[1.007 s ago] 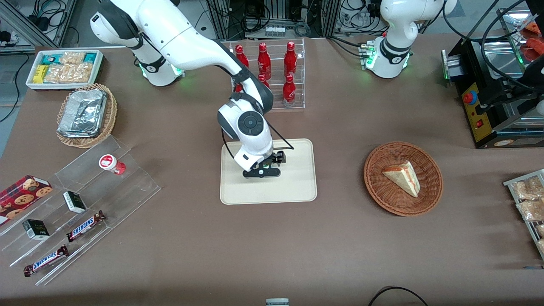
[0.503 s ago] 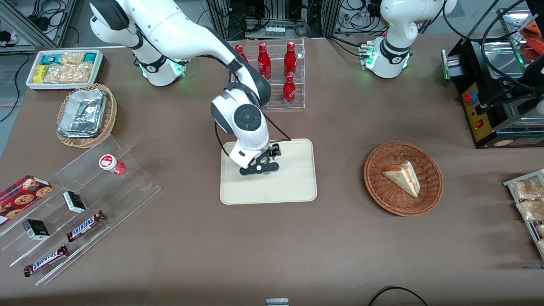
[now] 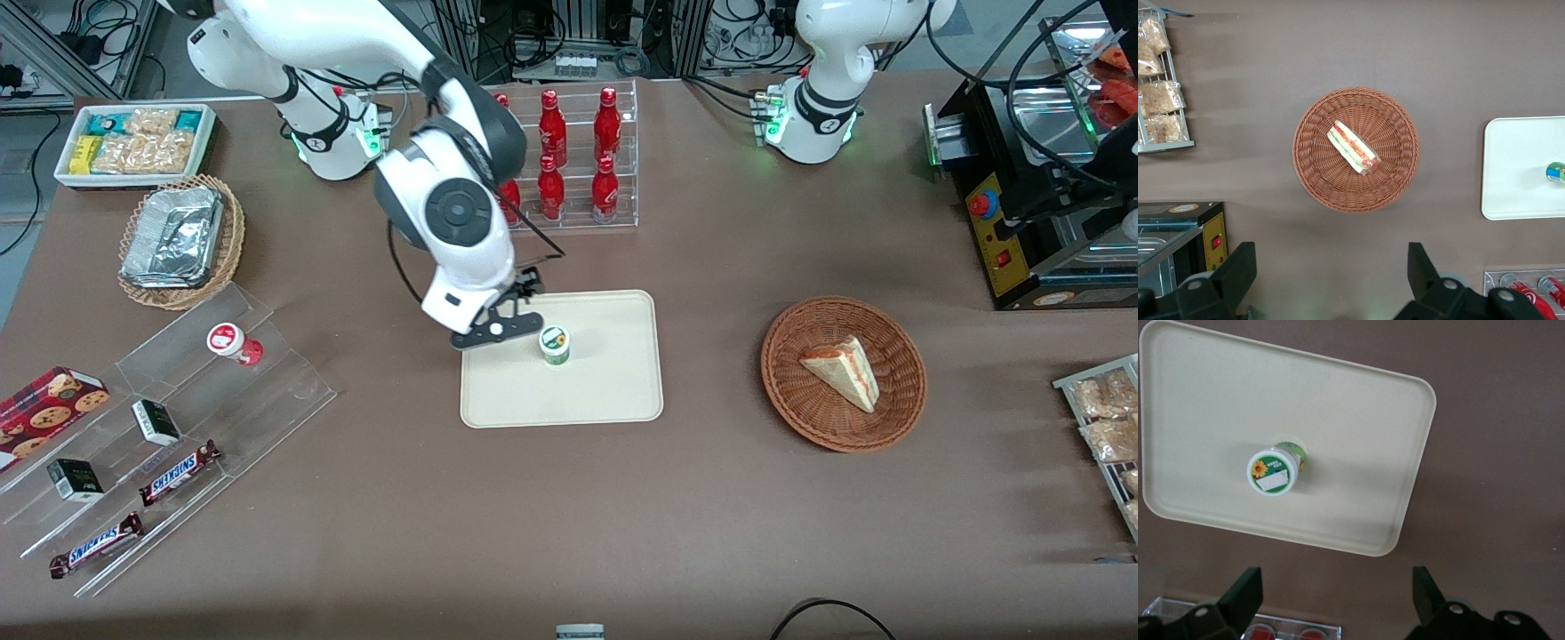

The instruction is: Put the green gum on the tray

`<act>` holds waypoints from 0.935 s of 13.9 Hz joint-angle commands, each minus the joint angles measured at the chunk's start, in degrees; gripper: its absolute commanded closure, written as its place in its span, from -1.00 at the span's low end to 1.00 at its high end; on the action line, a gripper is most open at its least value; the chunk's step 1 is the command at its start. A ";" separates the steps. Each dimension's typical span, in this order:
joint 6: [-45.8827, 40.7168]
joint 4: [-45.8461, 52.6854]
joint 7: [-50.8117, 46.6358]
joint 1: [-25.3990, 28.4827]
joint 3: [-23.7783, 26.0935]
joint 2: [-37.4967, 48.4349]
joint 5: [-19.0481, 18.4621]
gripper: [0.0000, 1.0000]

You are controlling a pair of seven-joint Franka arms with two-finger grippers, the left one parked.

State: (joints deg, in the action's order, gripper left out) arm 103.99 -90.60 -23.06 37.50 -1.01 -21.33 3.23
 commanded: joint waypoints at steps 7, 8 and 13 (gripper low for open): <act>-8.28 -2.11 10.04 -6.72 -0.39 8.66 -0.68 -1.00; -8.54 -2.64 11.09 -7.87 -0.39 9.63 -0.68 -1.00; -9.24 -3.53 13.37 -17.27 0.05 11.83 -0.68 -1.00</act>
State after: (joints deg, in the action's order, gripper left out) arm 95.09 -92.04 -11.35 23.75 -1.65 -11.75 3.13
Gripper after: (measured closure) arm 0.000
